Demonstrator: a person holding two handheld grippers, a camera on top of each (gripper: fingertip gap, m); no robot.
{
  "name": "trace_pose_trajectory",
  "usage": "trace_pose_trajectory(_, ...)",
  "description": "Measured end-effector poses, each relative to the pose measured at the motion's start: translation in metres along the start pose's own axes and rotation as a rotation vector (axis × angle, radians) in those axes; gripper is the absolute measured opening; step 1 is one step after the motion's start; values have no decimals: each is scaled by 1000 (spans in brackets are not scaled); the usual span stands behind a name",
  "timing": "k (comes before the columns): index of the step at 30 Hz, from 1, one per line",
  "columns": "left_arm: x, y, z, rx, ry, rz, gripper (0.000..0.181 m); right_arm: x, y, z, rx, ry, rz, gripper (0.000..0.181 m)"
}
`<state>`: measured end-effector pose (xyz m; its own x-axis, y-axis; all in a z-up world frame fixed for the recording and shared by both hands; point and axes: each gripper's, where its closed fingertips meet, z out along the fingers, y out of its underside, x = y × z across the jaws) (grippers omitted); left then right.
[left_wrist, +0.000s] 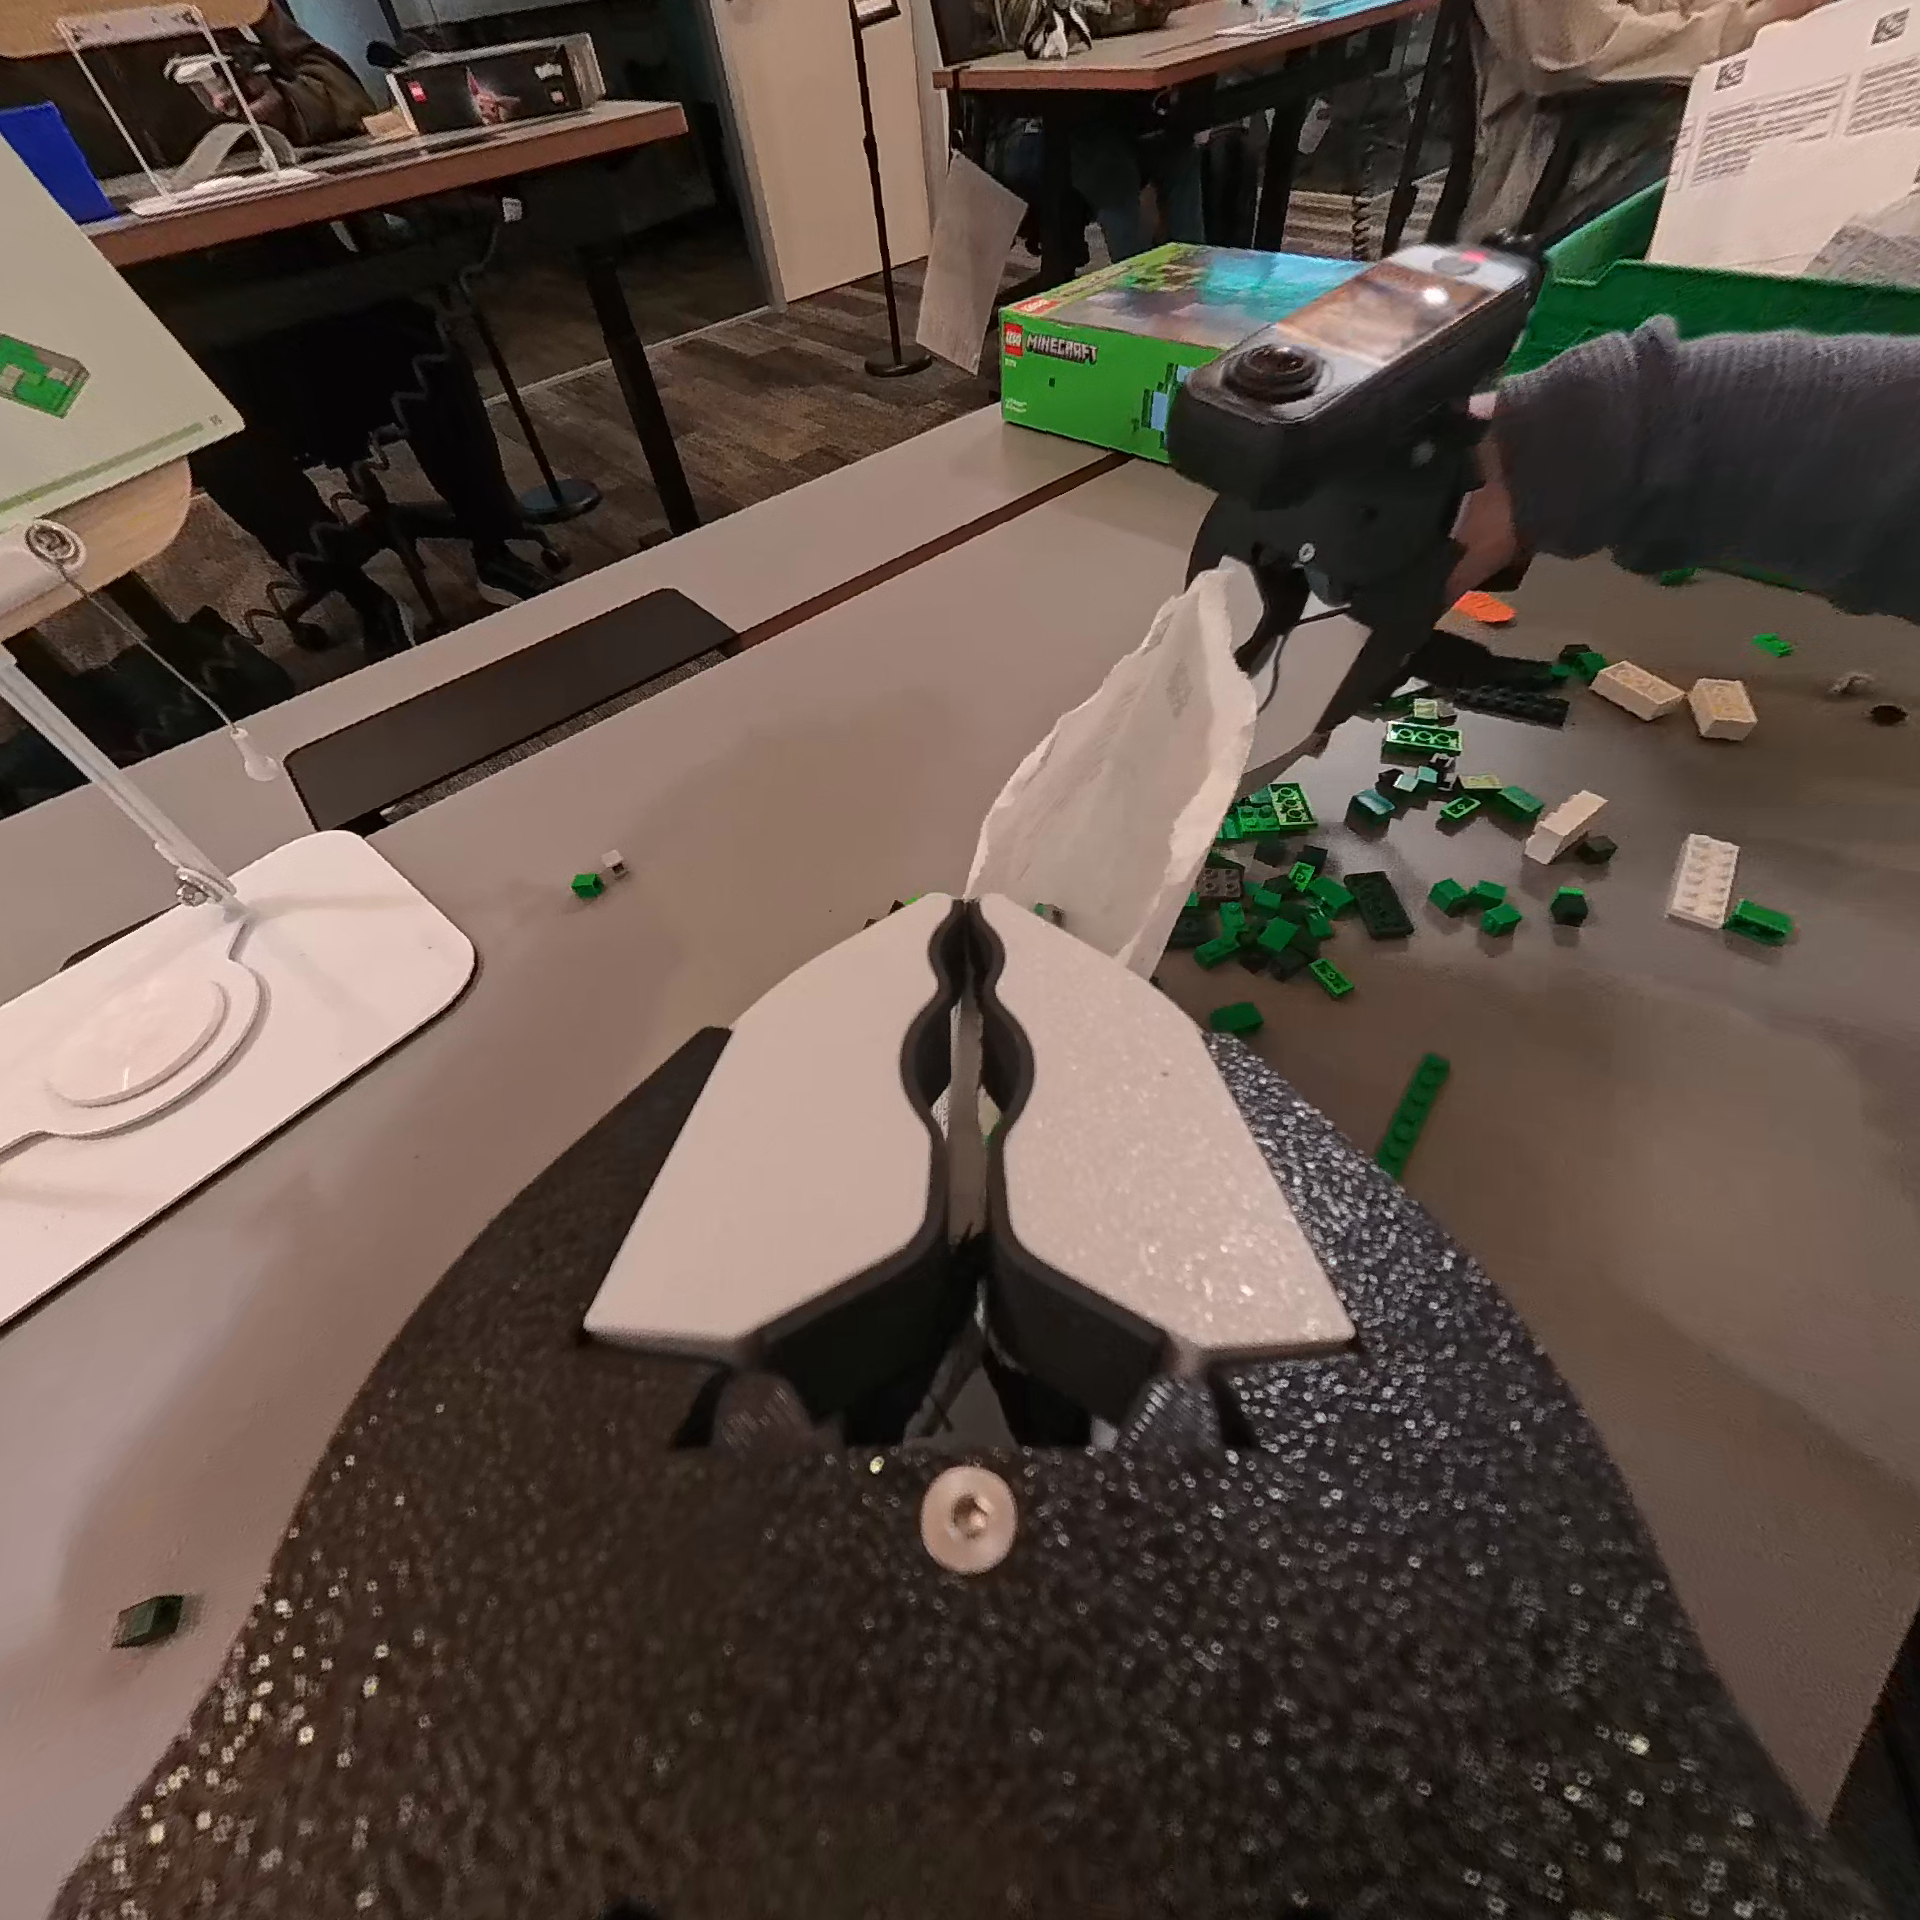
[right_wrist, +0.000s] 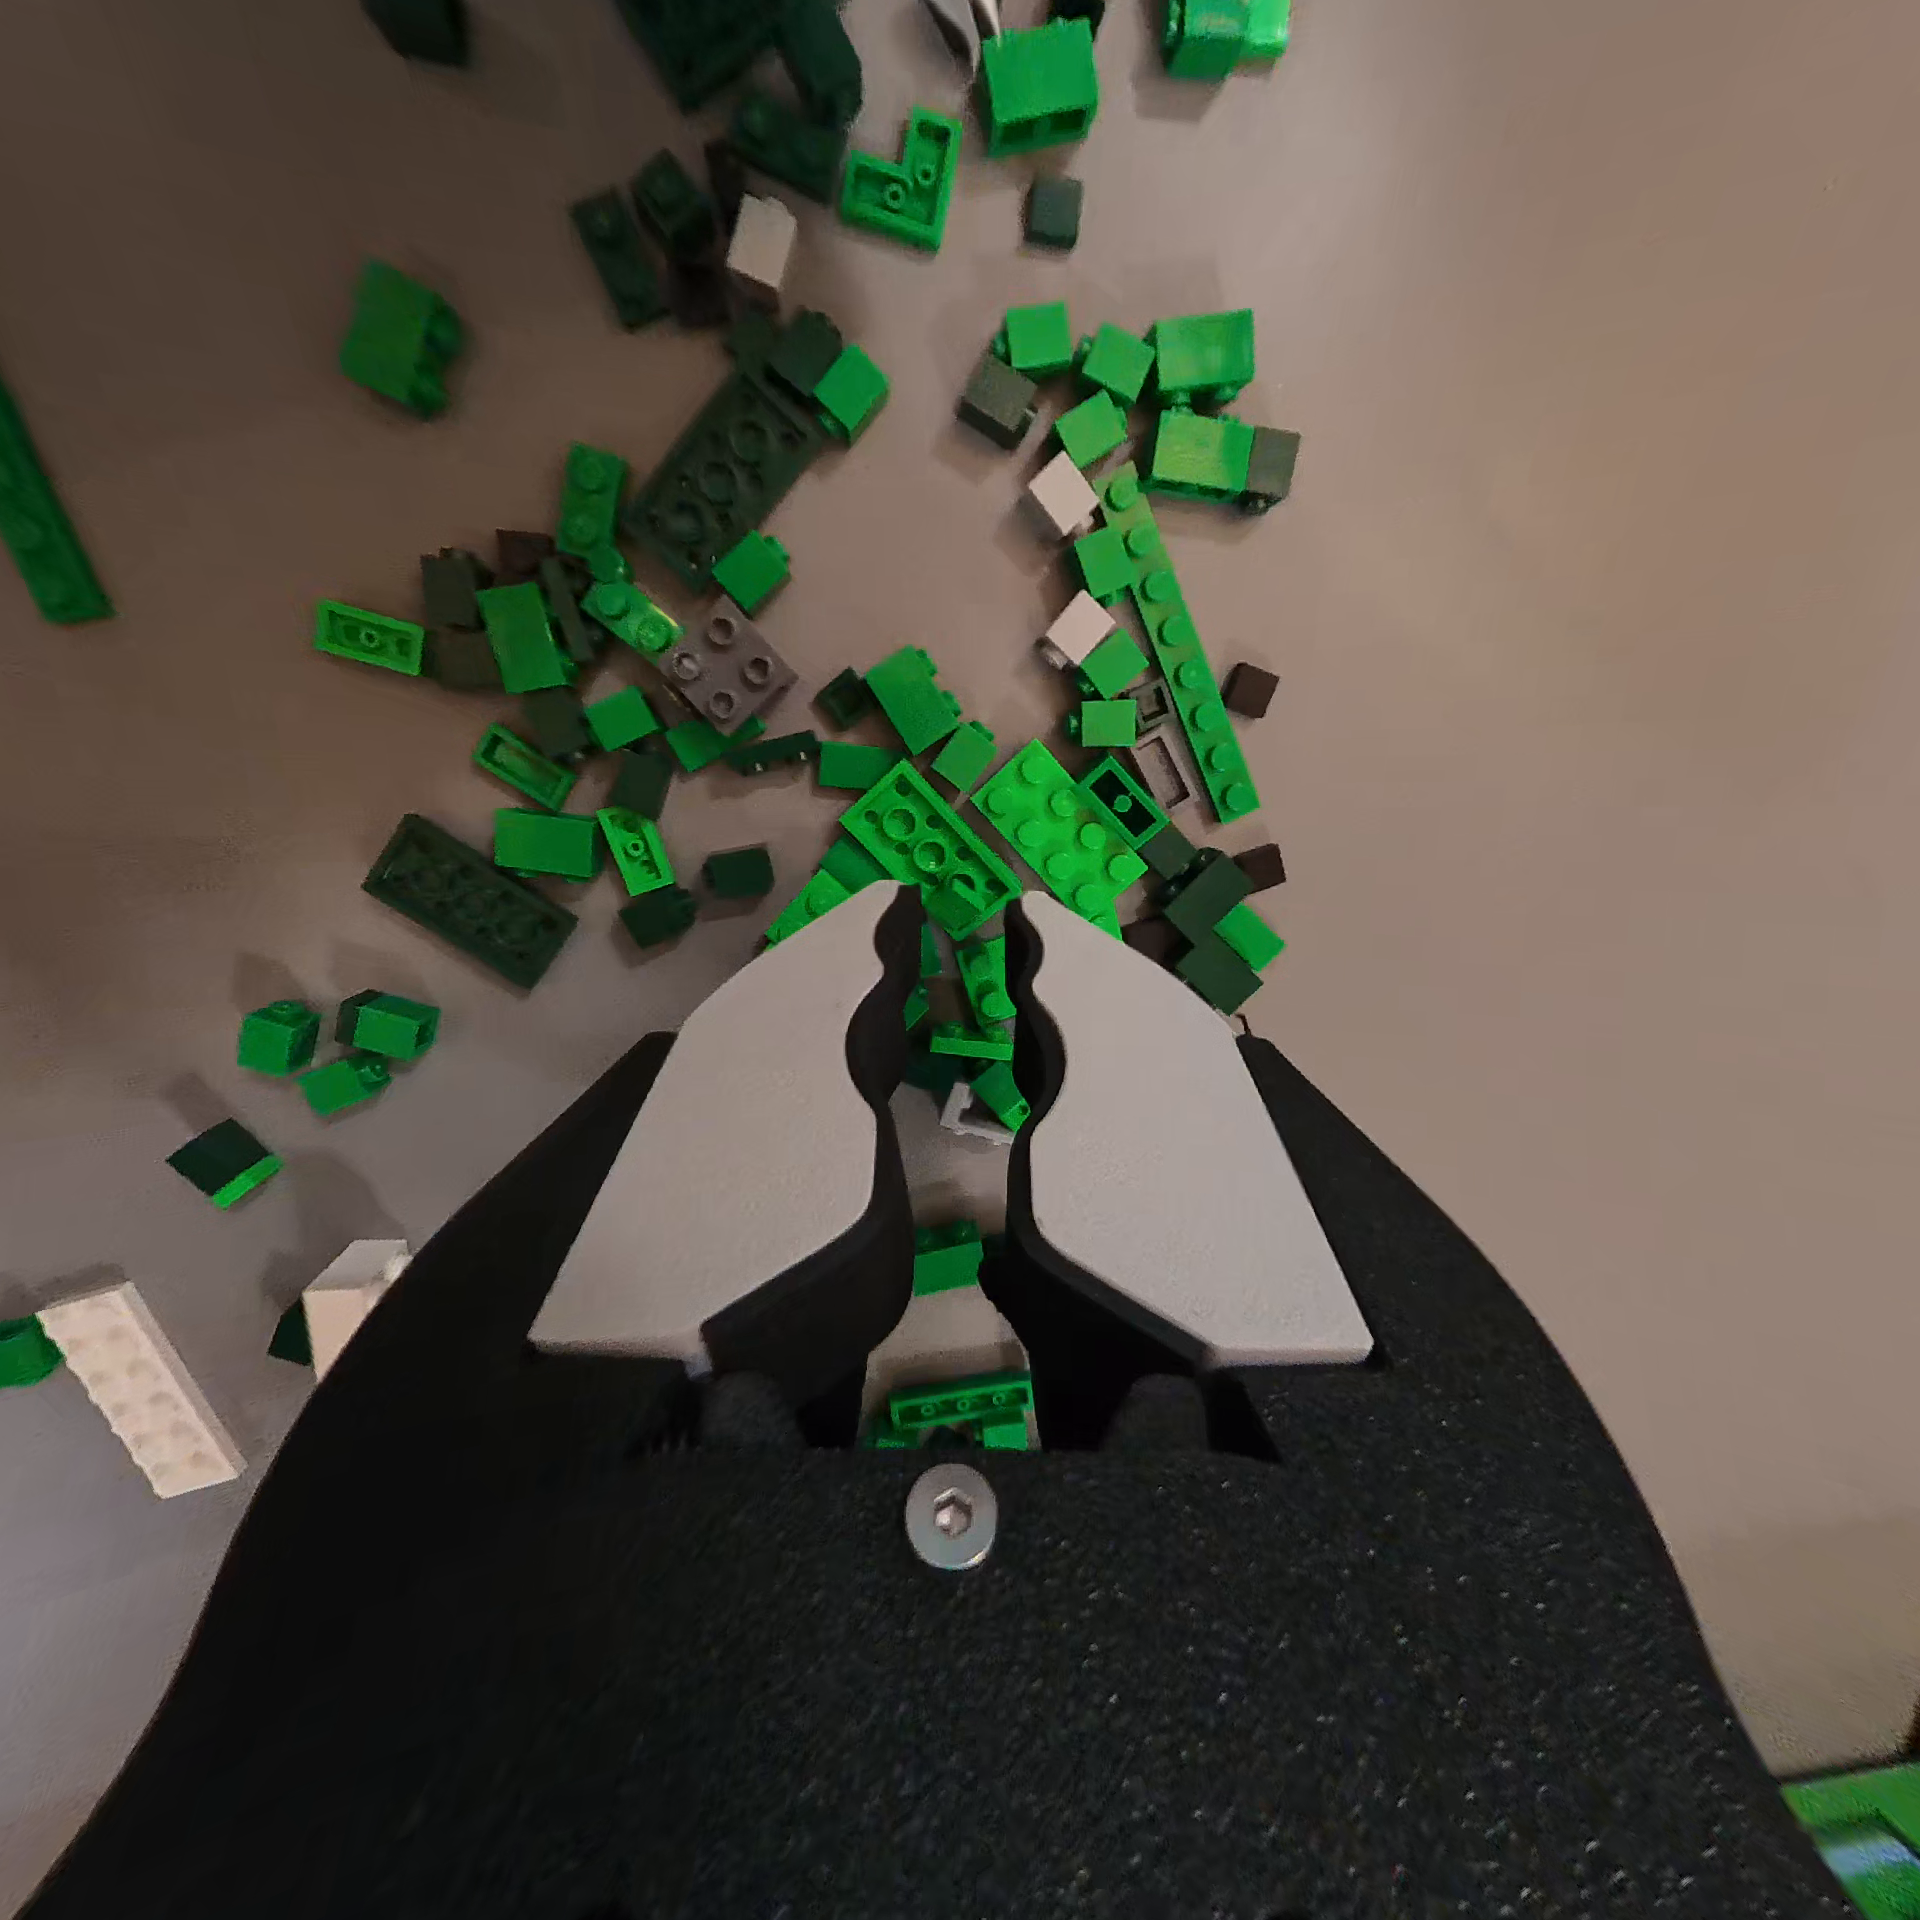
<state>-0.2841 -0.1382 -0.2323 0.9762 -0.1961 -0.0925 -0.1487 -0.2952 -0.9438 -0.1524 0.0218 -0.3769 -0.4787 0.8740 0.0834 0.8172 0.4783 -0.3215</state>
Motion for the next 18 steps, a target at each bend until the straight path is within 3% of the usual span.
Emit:
trace_pose_trajectory(9,2,1,2,-4,9,1,0,2,3,2,13,12,-28,4)
trace_pose_trajectory(18,5,2,4,-12,15,4,0,-9,-13,-25,117,119,-173,3)
